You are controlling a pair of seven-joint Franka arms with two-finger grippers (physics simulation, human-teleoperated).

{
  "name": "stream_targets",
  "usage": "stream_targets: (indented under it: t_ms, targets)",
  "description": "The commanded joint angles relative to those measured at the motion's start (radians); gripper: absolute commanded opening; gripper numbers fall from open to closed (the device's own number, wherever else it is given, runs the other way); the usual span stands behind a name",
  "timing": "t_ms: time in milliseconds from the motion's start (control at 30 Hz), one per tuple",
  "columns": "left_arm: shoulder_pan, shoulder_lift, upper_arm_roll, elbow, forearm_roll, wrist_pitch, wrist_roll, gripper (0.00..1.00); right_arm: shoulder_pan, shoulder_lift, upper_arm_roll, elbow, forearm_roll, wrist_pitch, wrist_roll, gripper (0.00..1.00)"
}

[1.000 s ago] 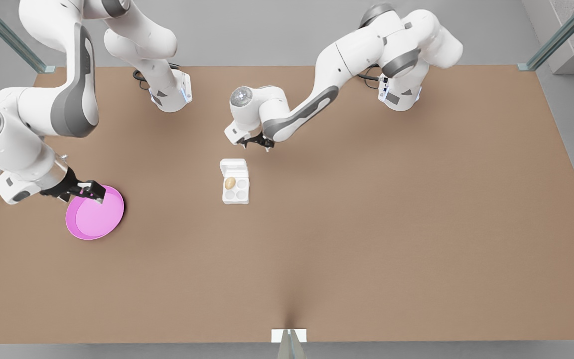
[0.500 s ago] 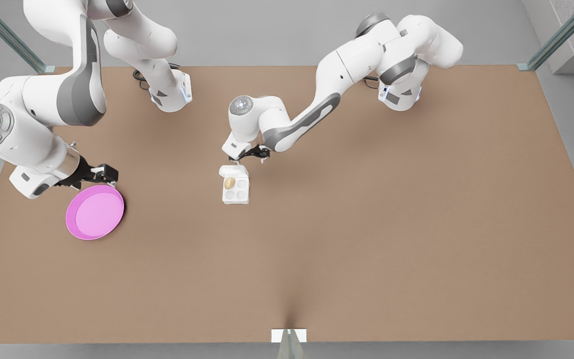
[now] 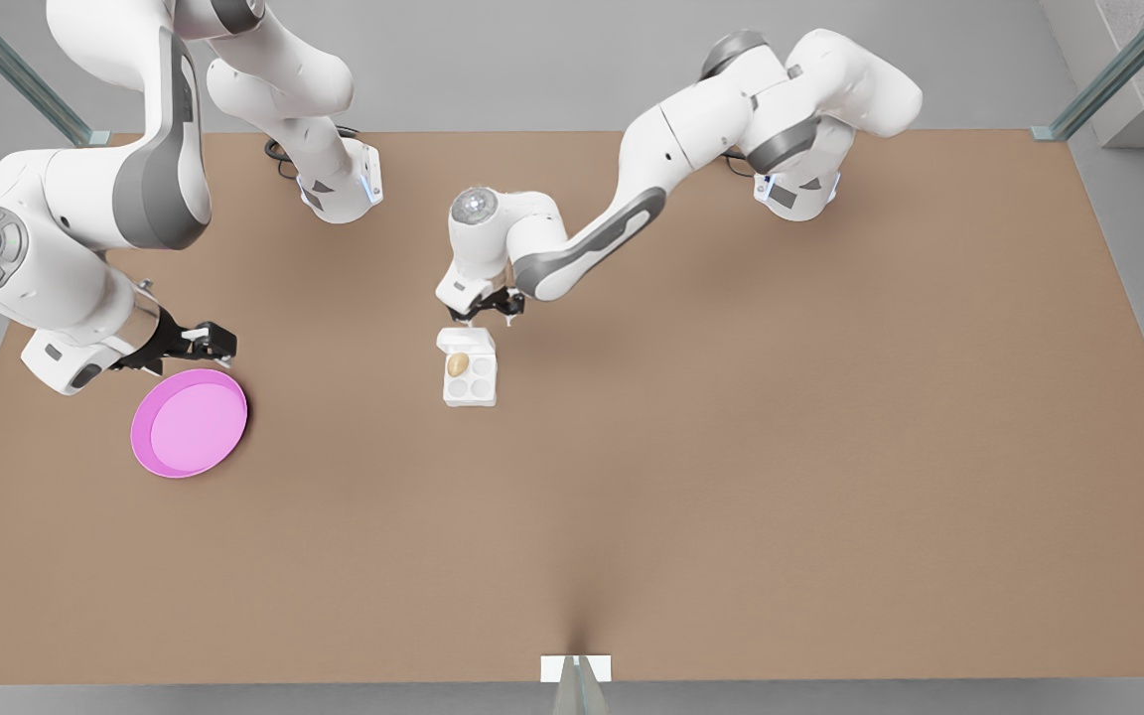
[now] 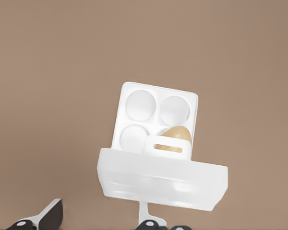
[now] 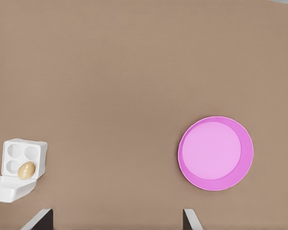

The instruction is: Pack egg into the box and close the box lid

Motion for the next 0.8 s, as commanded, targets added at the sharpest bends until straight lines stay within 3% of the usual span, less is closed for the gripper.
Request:
stream_targets:
  t_ms: [0, 267, 333, 367, 433, 467, 500, 533, 567, 667, 767]
  targets:
    - [0.006, 0.009, 0.0, 0.003, 0.041, 0.005, -0.005, 1.0, 0.002, -0.001, 0.0, 0.0, 0.001, -0.003, -0.024, 1.0]
    - [0.121, -0.026, 0.021, 0.067, -0.013, -0.129, 0.157, 1.0, 0.0, -0.001, 0.0, 0.002, 0.0, -0.003, -0.024, 1.0]
    - [0.302, -0.228, -0.002, 0.066, -0.122, -0.346, 0.222, 1.0, 0.0, -0.003, 0.0, 0.004, 0.0, -0.003, -0.024, 1.0]
    - [0.506, -0.376, 0.0, 0.072, -0.263, -0.516, 0.399, 1.0, 0.002, -0.014, 0.0, 0.007, 0.0, -0.003, -0.025, 1.0]
    - [0.722, -0.46, 0.003, 0.07, -0.258, -0.588, 0.617, 1.0, -0.008, -0.017, 0.0, 0.05, 0.0, -0.011, -0.033, 1.0]
    - [0.775, -0.471, 0.003, 0.069, -0.157, -0.665, 0.847, 1.0, -0.006, -0.018, 0.0, 0.05, -0.009, 0.008, -0.031, 1.0]
    - [0.732, -0.485, 0.153, 0.073, -0.238, -0.708, 1.218, 1.0, 0.003, -0.026, 0.003, 0.048, -0.008, 0.043, -0.031, 1.0]
    - [0.68, -0.649, 0.445, -0.084, -0.564, -0.677, 1.348, 1.0, 0.003, -0.021, 0.023, 0.042, -0.008, 0.09, -0.031, 1.0]
    - [0.692, -0.927, 0.443, -0.546, -0.556, -0.383, 1.346, 1.0, 0.003, -0.015, 0.052, 0.036, -0.011, 0.13, -0.03, 1.0]
    - [0.715, -0.833, 0.419, -0.412, -0.558, -0.469, 1.351, 1.0, 0.005, -0.001, 0.055, 0.036, -0.009, 0.137, -0.028, 1.0]
    - [0.706, -0.822, 0.417, -0.398, -0.558, -0.476, 1.352, 1.0, 0.002, 0.0, 0.055, 0.033, -0.011, 0.163, -0.03, 1.0]
